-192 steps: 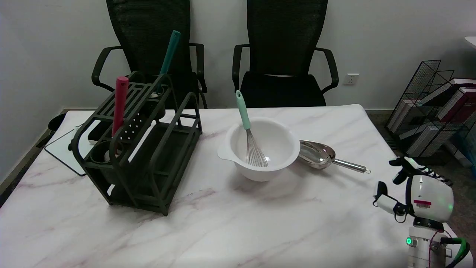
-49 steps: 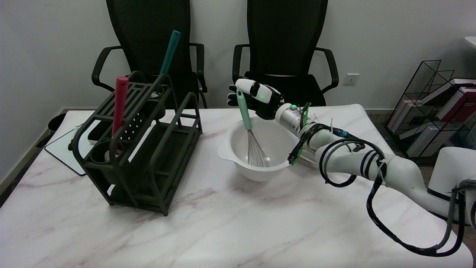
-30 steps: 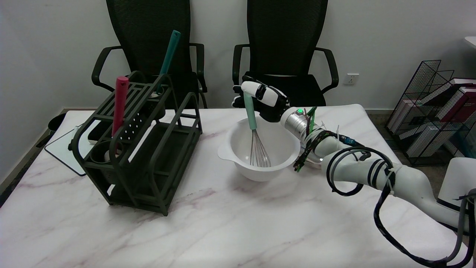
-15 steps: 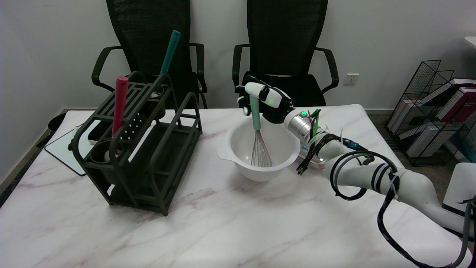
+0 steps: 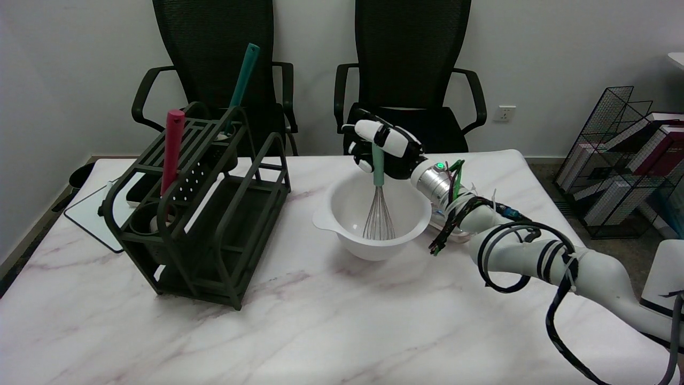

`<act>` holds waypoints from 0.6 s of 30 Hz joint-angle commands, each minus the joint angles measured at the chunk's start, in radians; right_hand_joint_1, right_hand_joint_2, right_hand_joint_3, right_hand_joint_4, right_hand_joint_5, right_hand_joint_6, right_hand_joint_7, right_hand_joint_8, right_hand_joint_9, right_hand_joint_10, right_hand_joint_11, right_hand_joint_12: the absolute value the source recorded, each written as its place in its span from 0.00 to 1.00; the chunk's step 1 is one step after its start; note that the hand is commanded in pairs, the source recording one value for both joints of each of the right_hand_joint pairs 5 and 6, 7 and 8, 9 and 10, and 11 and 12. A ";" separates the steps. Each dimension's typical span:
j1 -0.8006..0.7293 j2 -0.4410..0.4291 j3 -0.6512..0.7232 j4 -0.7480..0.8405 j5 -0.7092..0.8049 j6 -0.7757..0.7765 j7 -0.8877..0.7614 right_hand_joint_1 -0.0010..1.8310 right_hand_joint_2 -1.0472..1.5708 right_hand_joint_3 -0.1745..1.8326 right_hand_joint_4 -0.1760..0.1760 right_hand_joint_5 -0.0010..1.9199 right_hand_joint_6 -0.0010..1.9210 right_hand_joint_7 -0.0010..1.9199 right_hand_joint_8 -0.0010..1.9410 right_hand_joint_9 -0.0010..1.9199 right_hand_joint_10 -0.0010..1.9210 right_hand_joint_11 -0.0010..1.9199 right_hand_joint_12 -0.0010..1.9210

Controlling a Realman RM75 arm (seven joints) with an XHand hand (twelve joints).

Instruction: Pick up the whisk.

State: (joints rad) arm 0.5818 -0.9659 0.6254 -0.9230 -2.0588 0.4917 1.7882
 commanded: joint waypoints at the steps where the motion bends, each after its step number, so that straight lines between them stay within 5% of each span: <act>1: -0.068 0.012 0.055 -0.053 -0.004 0.018 -0.008 0.57 0.54 0.63 0.50 0.10 0.10 0.40 0.40 0.63 0.63 0.86 0.86; 11: -0.125 0.021 0.105 -0.087 -0.004 0.026 -0.009 0.56 0.53 0.65 0.50 0.25 0.25 0.61 0.60 0.72 0.72 0.88 0.88; 18: -0.132 0.021 0.113 -0.088 -0.004 0.038 -0.011 0.54 0.41 0.64 0.50 0.53 0.53 0.72 0.71 0.76 0.76 0.89 0.89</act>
State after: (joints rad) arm 0.4972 -0.9521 0.6959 -0.9830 -2.0616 0.5112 1.7811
